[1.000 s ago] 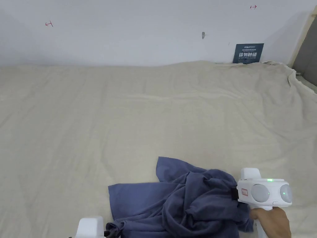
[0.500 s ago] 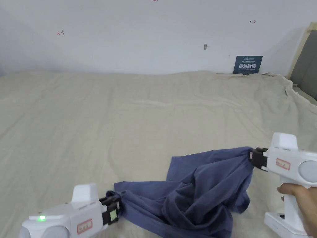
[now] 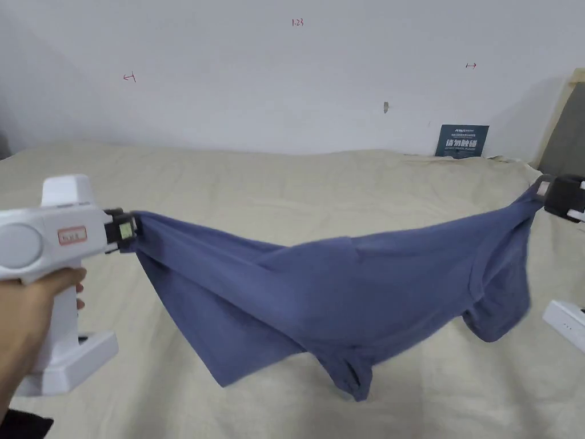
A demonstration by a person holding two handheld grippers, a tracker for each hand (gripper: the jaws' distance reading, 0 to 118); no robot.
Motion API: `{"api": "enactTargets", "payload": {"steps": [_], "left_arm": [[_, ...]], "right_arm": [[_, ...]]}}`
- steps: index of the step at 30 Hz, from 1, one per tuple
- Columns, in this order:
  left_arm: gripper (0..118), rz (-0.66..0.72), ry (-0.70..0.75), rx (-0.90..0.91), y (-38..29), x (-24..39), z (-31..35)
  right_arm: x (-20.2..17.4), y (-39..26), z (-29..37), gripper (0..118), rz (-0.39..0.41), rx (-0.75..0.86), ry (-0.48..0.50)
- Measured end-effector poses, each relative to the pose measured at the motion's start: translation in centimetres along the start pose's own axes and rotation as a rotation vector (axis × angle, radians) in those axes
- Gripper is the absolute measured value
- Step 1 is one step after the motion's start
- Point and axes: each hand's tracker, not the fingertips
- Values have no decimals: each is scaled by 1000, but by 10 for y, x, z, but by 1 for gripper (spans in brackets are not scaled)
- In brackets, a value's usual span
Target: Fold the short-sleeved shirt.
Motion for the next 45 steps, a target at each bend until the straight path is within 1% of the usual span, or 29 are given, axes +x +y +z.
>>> {"api": "enactTargets", "payload": {"steps": [4,12,14,18,22,26,29,34,38,40,42,45], "left_arm": [[1,59,-48,33,44,-2,-12],[1,23,3,92,116,0,-47],[1,11,32,118,130,-2,-50],[1,-2,45,161,148,-11,-55],[1,-23,59,197,149,-23,-62],[1,-17,63,200,129,-37,-71],[1,-18,81,139,101,-48,-83],[1,-9,121,23,34,-64,-101],[1,31,140,-59,-26,-73,-104],[1,27,161,-95,-52,-76,-102],[1,3,188,-133,-79,-77,-99],[1,-28,208,-161,-113,-77,-89]], "right_arm": [[-2,21,-9,4,-38,36,22],[-6,57,-43,4,-11,109,-7],[-7,65,-49,4,-9,125,-21],[-3,76,-66,4,-23,147,-29],[-4,73,-80,4,-24,150,-31],[1,52,-96,4,-49,121,-24],[4,26,-106,4,-55,67,-35],[8,-35,-117,4,-58,-30,-40],[14,-89,-116,4,-55,-108,-61],[17,-111,-114,4,-57,-165,-83],[19,-130,-105,4,-37,-180,-97],[17,-153,-89,4,23,-202,-127]]}}
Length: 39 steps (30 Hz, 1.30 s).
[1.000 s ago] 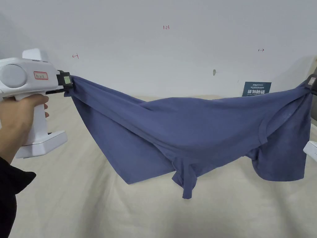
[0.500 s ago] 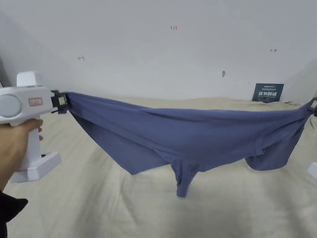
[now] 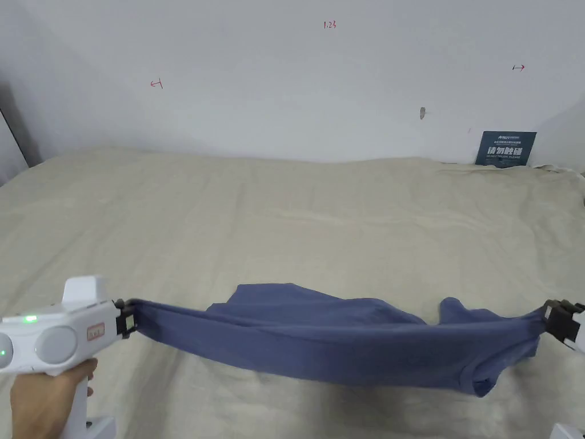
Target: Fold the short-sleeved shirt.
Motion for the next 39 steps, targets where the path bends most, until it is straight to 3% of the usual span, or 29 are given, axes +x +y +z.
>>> {"api": "enactTargets", "payload": {"steps": [9,17,29,34,39], "left_arm": [[1,-39,23,-80,-79,-6,15],[1,-102,40,-167,-132,-15,37],[1,-90,37,-222,-178,-31,100],[1,-88,59,-260,-193,-21,103],[1,-47,100,-297,-193,-11,86]], "right_arm": [[1,-62,43,4,118,-39,-36],[4,-112,72,4,123,-109,-46],[16,-161,128,4,112,-184,-60],[8,-180,128,4,201,-241,-95],[-2,-187,110,4,218,-301,-134]]}}
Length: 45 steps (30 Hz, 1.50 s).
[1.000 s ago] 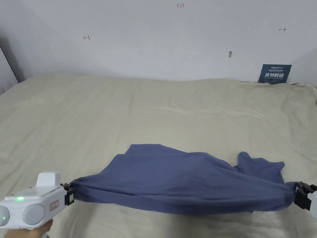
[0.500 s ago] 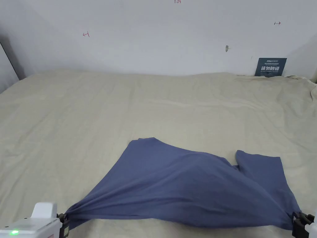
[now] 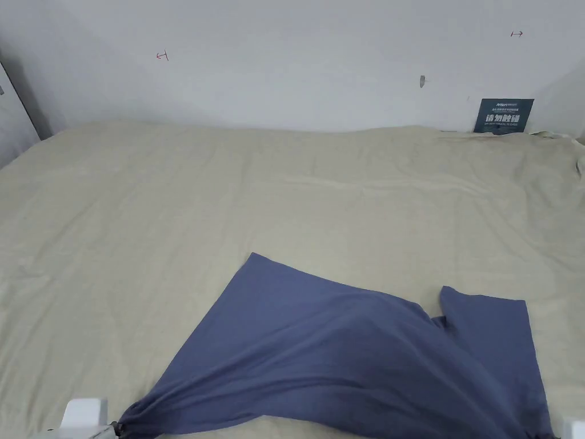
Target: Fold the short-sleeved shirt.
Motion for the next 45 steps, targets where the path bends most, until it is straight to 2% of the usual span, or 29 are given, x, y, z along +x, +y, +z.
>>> {"api": "enactTargets", "payload": {"steps": [6,8,10,12,13,14,15,24,27,30,32,34,35,36,37,39,45], "left_arm": [[2,63,-18,-32,9,7,-16],[9,64,-26,-52,11,9,-18],[34,55,-66,-55,13,10,-15],[78,61,-81,-59,19,12,-13],[102,66,-79,-64,22,14,-12],[111,67,-77,-59,24,17,-9],[114,63,-77,-38,27,19,-6],[114,71,-149,220,77,40,52],[111,76,-192,299,97,47,74],[96,74,-193,428,108,58,94],[92,34,-171,500,113,69,102],[63,-12,-161,553,116,80,107],[43,-26,-158,570,118,85,105],[18,-31,-167,567,120,90,104],[0,-32,-183,562,123,92,102],[0,-21,-218,551,127,97,96],[0,-50,-254,459,154,111,59]], "right_arm": [[-15,6,3,5,-13,-41,-24],[-14,9,6,11,-28,-51,-17],[-17,13,17,57,-41,-38,-12],[-19,19,24,94,-47,-21,-20],[-12,19,21,97,-45,-4,-25],[-10,21,23,97,-39,12,-28],[-11,26,26,97,-29,21,-31],[-28,79,92,97,-1,257,-3],[-33,96,114,96,-8,342,1],[-18,103,110,92,-9,420,-24],[-18,108,114,90,-5,447,-27],[-16,109,110,60,-5,456,-28],[-16,110,110,39,-8,466,-27],[-15,111,109,17,-12,478,-28],[-17,110,107,8,-15,486,-25],[-15,111,103,0,-22,496,-30],[-15,114,93,0,-48,502,-22]]}}
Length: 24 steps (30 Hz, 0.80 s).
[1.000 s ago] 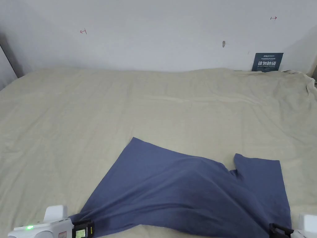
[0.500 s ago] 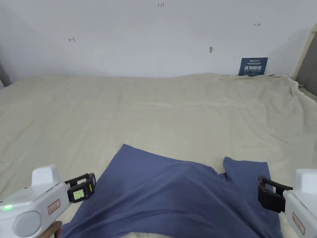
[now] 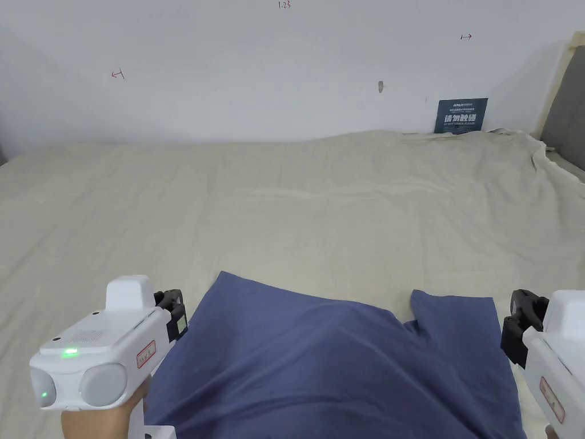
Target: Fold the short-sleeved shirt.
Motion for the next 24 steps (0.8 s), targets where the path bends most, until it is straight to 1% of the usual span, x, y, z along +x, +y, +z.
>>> {"api": "enactTargets", "payload": {"steps": [3,5,9,13,14,16,17,18,20,21,22,24], "left_arm": [[0,-18,-28,-63,11,-4,-39],[0,-40,-42,-115,20,-6,-73],[0,-64,-46,-190,36,-11,-140],[0,-49,-56,-302,42,-19,-208],[4,-49,-51,-302,42,-19,-222],[11,-51,-59,-359,42,-21,-251],[11,-54,-40,-367,40,-22,-264],[26,-59,-42,-385,38,-23,-277],[66,-44,-23,-477,33,-25,-303],[80,-37,-17,-520,30,-26,-314],[82,-34,-19,-523,27,-27,-321],[82,-42,-28,-531,22,-26,-335]], "right_arm": [[3,-1,-11,0,0,-7,-5],[2,-1,-19,0,-12,-19,-4],[4,-6,-37,0,-7,-40,-17],[8,-13,-56,0,-29,-73,-28],[9,-15,-62,0,-32,-82,-34],[10,-19,-72,0,-33,-98,-48],[11,-21,-77,0,-37,-107,-54],[12,-23,-81,0,-40,-114,-60],[12,-27,-88,0,-51,-128,-69],[12,-29,-92,0,-54,-135,-71],[12,-31,-95,0,-56,-141,-73],[11,-35,-100,0,-56,-156,-76]]}}
